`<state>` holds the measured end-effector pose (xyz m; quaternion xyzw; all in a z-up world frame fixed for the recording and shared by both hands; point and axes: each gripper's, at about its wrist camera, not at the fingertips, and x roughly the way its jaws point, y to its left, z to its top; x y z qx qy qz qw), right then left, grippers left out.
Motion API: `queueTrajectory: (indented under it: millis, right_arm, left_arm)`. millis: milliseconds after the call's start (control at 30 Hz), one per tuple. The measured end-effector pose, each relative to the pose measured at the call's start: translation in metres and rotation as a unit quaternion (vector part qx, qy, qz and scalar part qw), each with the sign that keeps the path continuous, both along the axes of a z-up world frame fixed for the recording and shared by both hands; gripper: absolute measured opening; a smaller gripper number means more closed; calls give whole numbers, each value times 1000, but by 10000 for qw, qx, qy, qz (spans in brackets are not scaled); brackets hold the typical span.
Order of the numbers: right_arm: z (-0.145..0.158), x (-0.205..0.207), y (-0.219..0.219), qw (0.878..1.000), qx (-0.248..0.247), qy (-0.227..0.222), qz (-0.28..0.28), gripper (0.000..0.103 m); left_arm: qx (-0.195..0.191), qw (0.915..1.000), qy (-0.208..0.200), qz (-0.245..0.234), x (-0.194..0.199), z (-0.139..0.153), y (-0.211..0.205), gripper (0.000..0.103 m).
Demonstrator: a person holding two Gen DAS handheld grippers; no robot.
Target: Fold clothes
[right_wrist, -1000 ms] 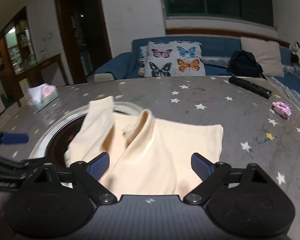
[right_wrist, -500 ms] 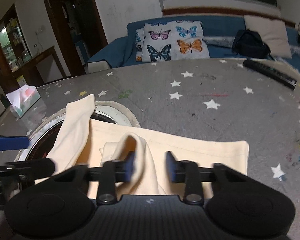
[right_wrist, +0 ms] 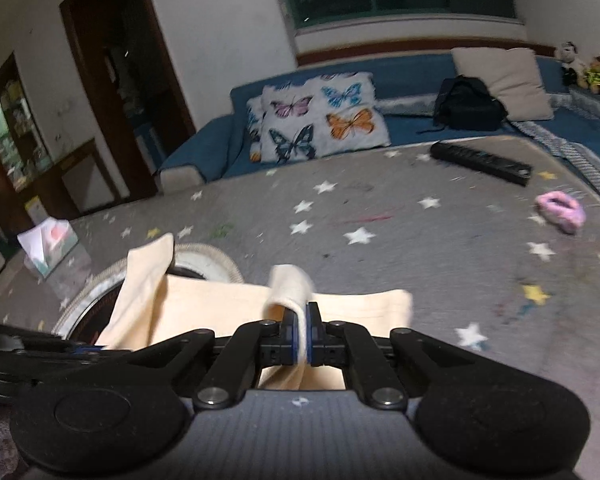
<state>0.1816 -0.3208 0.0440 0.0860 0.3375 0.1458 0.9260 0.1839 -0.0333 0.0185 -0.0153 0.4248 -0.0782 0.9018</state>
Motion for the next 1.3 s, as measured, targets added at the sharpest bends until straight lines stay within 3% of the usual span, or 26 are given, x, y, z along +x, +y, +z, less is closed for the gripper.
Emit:
queueTrajectory:
  millis: [300, 533, 667, 733, 833, 1000, 1100, 1133, 1200, 1300]
  right_arm:
    - [25, -66, -66, 9967, 297, -347, -678, 3]
    - [23, -125, -111, 9890, 525, -437, -1310, 3]
    - [8, -148, -122, 9860, 533, -249, -1562, 3]
    - [0, -154, -126, 9848, 483, -125, -1661, 3]
    - [-16, -158, -133, 9830, 467, 84, -1776, 3]
    - [-27, -158, -136, 9818, 489, 213, -1823, 3]
    - [-30, -157, -136, 9817, 488, 228, -1825, 3]
    - [-31, -157, -136, 9816, 478, 238, -1835, 3]
    - [-33, -155, -137, 9812, 460, 258, -1855, 3]
    - [-35, -154, -138, 9810, 432, 278, -1873, 3]
  left_arm:
    - [-120, 9983, -310, 469, -75, 31, 52, 4]
    - [-78, 9987, -247, 448, -112, 32, 64, 4]
    - [-99, 9985, -322, 421, -99, 32, 55, 9]
    - [-8, 9985, -388, 385, -86, 32, 46, 26]
    - [193, 9979, -532, 311, -65, 30, 32, 44]
    - [578, 9967, -555, 122, -21, 15, 12, 48]
    - [677, 9969, -395, 112, 1, 0, 8, 44]
    - [696, 9969, -366, 87, 6, -4, 7, 26]
    - [674, 9972, -313, 92, 8, -9, 10, 6]
    - [479, 9977, -414, 239, -4, -5, 24, 3]
